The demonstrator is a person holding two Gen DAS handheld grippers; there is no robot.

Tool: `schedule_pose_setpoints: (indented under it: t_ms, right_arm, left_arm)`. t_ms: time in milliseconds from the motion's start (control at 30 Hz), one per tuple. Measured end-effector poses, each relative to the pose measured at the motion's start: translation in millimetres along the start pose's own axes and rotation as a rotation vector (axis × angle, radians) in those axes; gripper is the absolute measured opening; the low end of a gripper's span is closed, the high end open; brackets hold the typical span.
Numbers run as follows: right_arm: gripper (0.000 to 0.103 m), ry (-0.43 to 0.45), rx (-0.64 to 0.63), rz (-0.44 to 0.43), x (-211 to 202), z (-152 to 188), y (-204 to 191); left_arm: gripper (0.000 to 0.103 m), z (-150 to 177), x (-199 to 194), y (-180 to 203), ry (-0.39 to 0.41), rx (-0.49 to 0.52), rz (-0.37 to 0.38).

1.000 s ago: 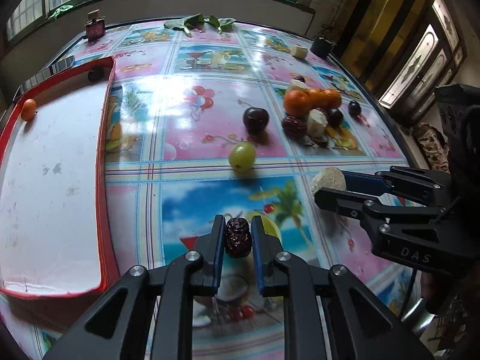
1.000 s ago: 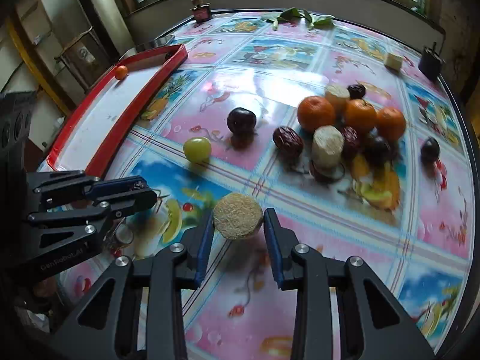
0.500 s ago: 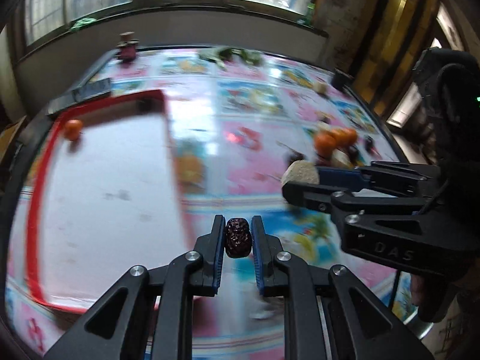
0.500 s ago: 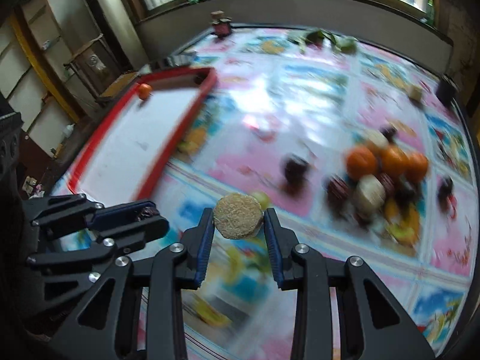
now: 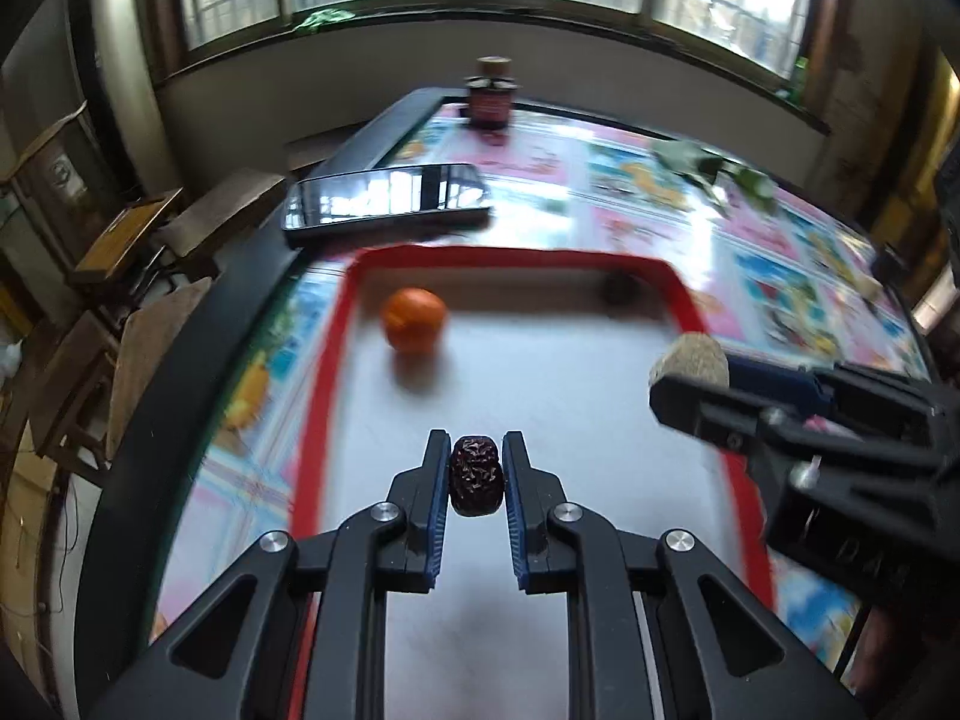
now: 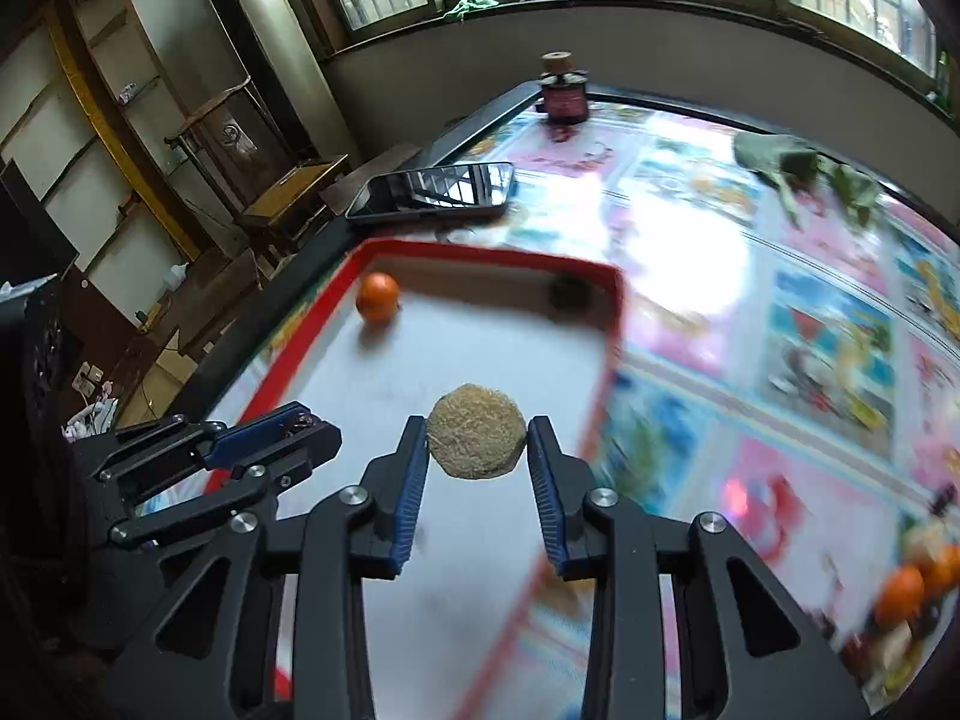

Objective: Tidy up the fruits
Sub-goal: 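Carry the date and rice cake into the tray and open both grippers, then move both open grippers back to the fruit pile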

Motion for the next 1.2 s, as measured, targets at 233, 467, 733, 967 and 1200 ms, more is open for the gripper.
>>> schedule_pose_setpoints:
  t_ms: [233,467,733,967,1200]
  right_arm:
    - [0.036,-0.041,-0.034,0.002,50,-27,-7]
    - [0.036,-0.085,-0.013,0.02,69,-39,5]
    - [0.038,-0.127,-0.056,0.076,70,-40,5]
    - [0.048,-0.1,-0.094,0.128,45,-32,0]
    - [0.048,-0.066,-0.057,0.085,2,-4,-1]
  left_arm:
    - [0.016,-12,29,-20,-0.049,-0.04,-0.016]
    - [0.02,-11,41,-26,-0.085,-0.058,-0.027]
    - [0.068,-8,34,-16,-0.09,-0.041,-0.051]
    - [0.075,1,7,-10,-0.032,0.0,-0.12]
    - [0.075,12,-24,-1,0.001,0.015,-0.116]
Point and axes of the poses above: each gripper's, at about its wrist camera, not at the fingertips, and x roughly the way its jaws point, y to its right, z to its underside, the point moved 2 cm from there along x, roughly the way its jaws point, and after that the axes turned 6 degrees about -y, right-handed, at the moved point
